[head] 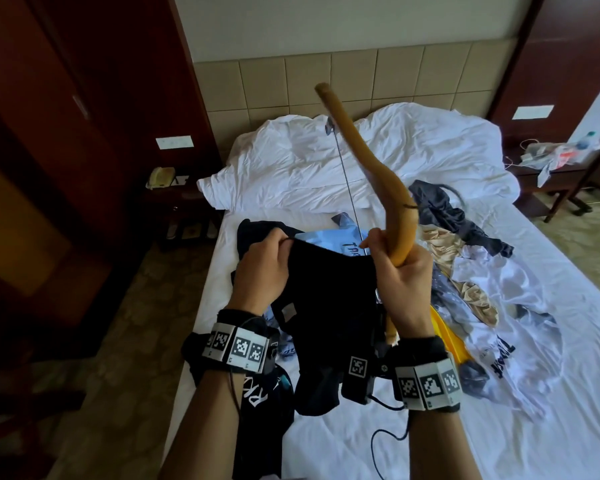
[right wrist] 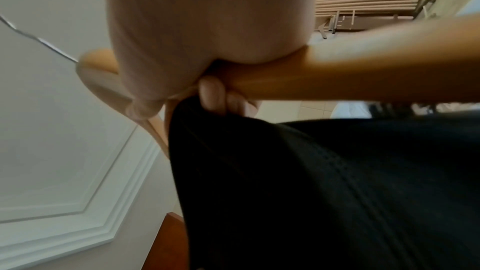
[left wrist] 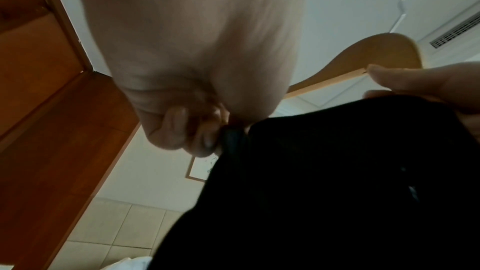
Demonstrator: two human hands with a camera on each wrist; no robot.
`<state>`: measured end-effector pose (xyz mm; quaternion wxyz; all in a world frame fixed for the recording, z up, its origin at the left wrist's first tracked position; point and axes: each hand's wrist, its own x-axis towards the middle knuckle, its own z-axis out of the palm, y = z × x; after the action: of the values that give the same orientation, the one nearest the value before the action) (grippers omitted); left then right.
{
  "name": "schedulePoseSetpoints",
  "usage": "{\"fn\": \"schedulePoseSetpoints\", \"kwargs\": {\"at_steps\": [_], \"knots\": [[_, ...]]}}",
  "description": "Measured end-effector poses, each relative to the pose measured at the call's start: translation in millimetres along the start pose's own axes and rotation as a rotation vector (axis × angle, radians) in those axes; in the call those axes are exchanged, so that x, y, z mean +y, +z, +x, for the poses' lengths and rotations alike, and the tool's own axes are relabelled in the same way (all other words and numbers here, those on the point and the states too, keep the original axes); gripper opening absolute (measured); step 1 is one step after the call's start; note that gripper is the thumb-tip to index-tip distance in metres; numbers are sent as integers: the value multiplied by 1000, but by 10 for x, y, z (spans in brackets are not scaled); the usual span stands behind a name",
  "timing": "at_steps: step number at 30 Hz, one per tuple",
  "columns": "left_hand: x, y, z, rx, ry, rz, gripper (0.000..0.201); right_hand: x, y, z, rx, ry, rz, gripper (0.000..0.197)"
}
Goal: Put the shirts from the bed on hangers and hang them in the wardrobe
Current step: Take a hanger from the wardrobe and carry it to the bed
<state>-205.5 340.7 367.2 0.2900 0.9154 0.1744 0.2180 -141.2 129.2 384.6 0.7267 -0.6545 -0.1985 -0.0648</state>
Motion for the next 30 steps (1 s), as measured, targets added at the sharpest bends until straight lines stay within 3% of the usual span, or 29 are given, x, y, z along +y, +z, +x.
{"fn": "schedulePoseSetpoints", "kwargs": {"at_steps": [2,7,10,15,19,22,27,30], "knots": [[-7,-23,3,60,-10,-69,28,44,-27,-5,3,-5,6,31],[144,-110,-23,186,-87,-396,32,221,5,53,-85,23,-83,13],[181,-137,-44,168,3,-382,32,277,1,74,-105,43,-100,2],[16,-88,-21,231,-35,-274,24,261,23,9,-150,147,-265,41],[-278,-64,-24,210,-148,-150,25,158,-38,6,-225,138,-199,31],[-430,-41,-76,236,-222,-76,32,117,-97,19,-279,192,-236,47],[-721,-118,-101,311,-389,4,43,86,-205,21,-393,256,-243,51],[-729,-201,-126,335,-442,58,36,79,-232,22,-444,263,-231,51]]}}
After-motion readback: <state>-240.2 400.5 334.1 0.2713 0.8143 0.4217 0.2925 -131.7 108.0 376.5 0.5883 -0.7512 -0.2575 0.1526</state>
